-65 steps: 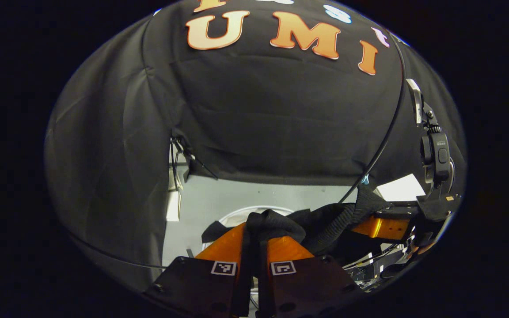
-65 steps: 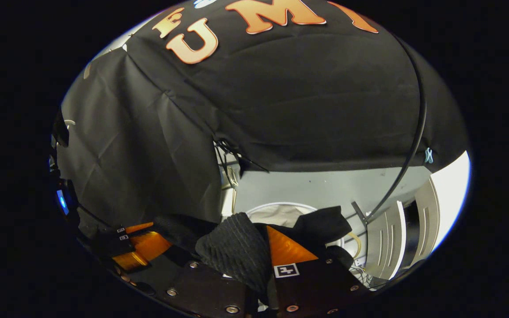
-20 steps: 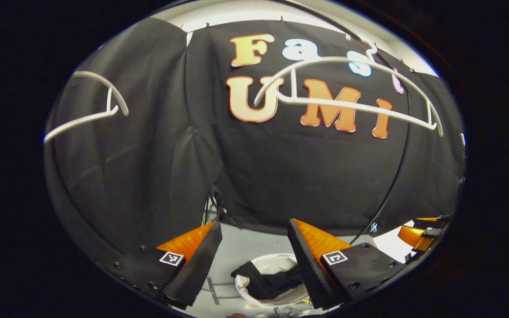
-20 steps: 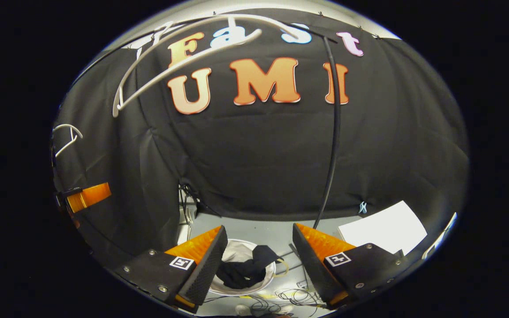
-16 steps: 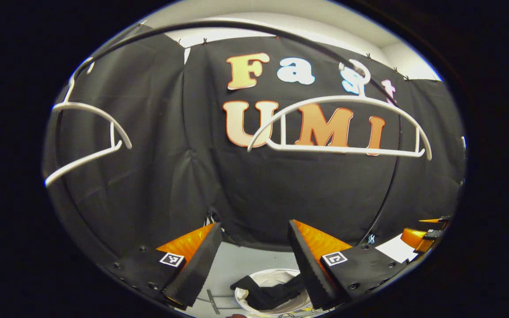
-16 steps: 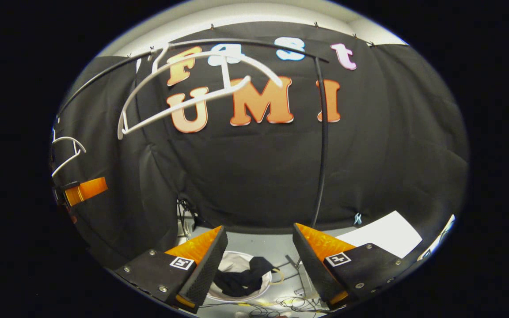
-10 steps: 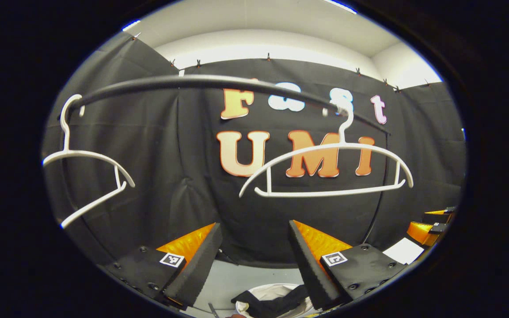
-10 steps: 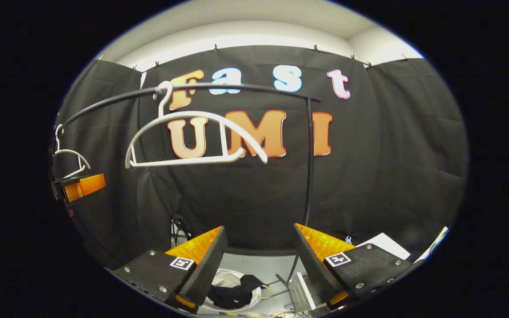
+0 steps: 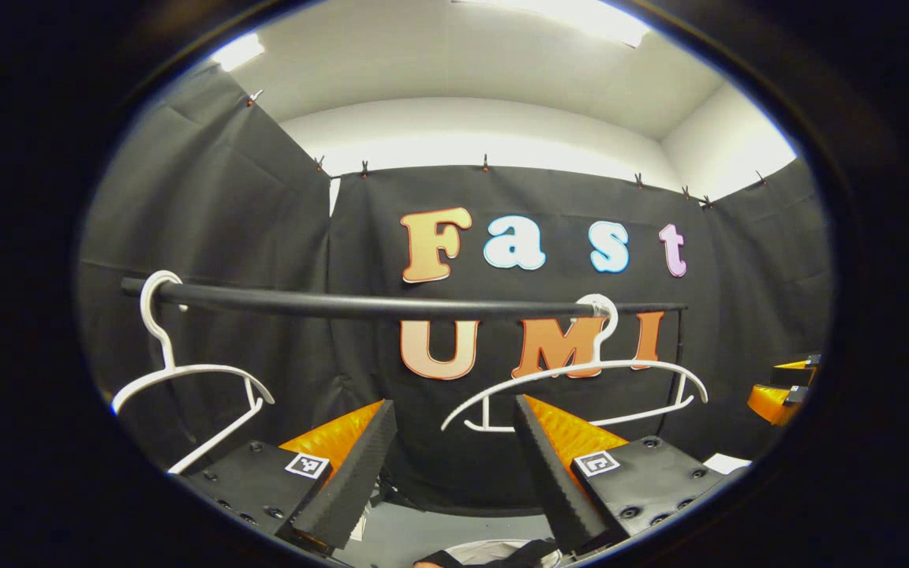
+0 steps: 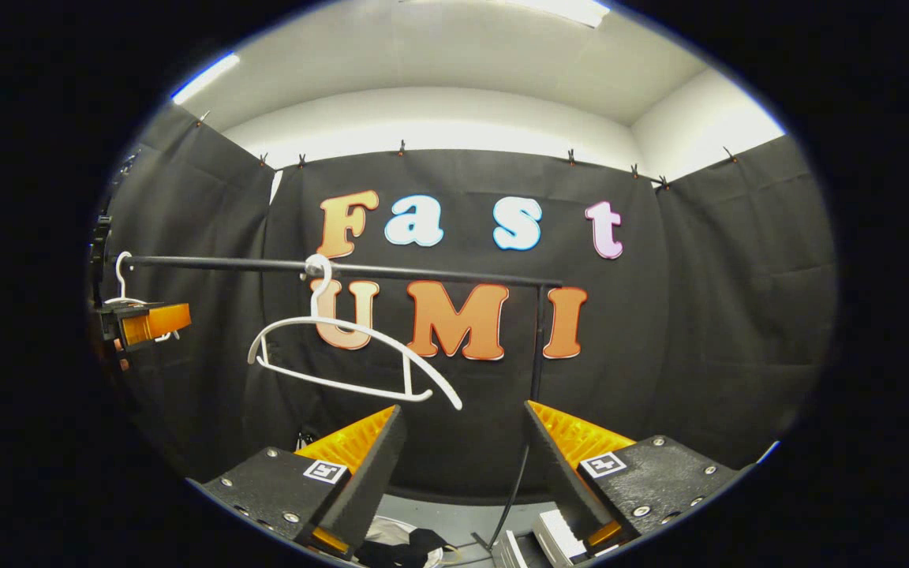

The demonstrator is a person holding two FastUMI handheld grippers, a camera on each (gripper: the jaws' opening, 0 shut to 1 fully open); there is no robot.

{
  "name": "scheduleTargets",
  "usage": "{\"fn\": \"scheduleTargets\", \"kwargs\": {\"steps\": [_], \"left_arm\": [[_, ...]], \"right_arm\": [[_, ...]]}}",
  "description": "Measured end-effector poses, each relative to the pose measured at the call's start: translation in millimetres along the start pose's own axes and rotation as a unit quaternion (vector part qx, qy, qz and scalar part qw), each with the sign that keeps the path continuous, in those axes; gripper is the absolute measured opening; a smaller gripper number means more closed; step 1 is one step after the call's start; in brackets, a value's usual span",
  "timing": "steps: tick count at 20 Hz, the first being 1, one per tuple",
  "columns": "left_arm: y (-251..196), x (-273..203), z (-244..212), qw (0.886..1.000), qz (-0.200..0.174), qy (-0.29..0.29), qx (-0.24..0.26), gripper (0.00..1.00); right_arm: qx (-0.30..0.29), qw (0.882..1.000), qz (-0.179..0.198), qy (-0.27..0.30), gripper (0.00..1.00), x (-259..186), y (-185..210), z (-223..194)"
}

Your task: Grasp the clothes on the hanger with both hands and then place them into the laundry hamper below.

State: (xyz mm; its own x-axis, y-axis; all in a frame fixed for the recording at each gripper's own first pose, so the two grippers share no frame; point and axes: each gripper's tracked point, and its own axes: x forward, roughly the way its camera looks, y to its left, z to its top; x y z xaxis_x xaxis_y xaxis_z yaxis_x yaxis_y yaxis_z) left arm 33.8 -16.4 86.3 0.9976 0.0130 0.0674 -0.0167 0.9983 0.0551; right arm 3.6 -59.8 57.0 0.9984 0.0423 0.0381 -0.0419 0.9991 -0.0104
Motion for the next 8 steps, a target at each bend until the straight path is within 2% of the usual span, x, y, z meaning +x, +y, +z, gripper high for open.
{"fn": "scheduleTargets", "kwargs": {"steps": [1, 3, 4, 6, 7, 8], "left_arm": [[6, -2, 5, 1.0, 0.005, -0.005, 0.0, 0.94], [17, -2, 8, 1.0, 0.015, -0.009, 0.004, 0.94], [19, 0, 8, 1.0, 0.018, -0.01, 0.006, 0.94], [24, 2, 6, 1.0, 0.023, -0.007, 0.013, 0.94], [26, 3, 4, 1.0, 0.023, -0.003, 0.02, 0.94], [26, 5, 5, 0.999, 0.023, -0.002, 0.027, 1.0]], "right_arm": [[0.004, 1.0, 0.002, -0.005, 1.0, -3, 1, 5], [0.007, 1.0, 0.0, -0.009, 0.84, -8, -1, 7], [0.006, 1.0, -0.002, -0.01, 1.0, -9, -1, 7], [0.008, 1.0, -0.003, -0.007, 1.0, -10, -2, 3], [0.011, 1.0, 0.0, -0.004, 0.92, -9, 1, 0], [0.013, 1.0, -0.001, 0.0, 1.0, -8, 1, -3]]}}
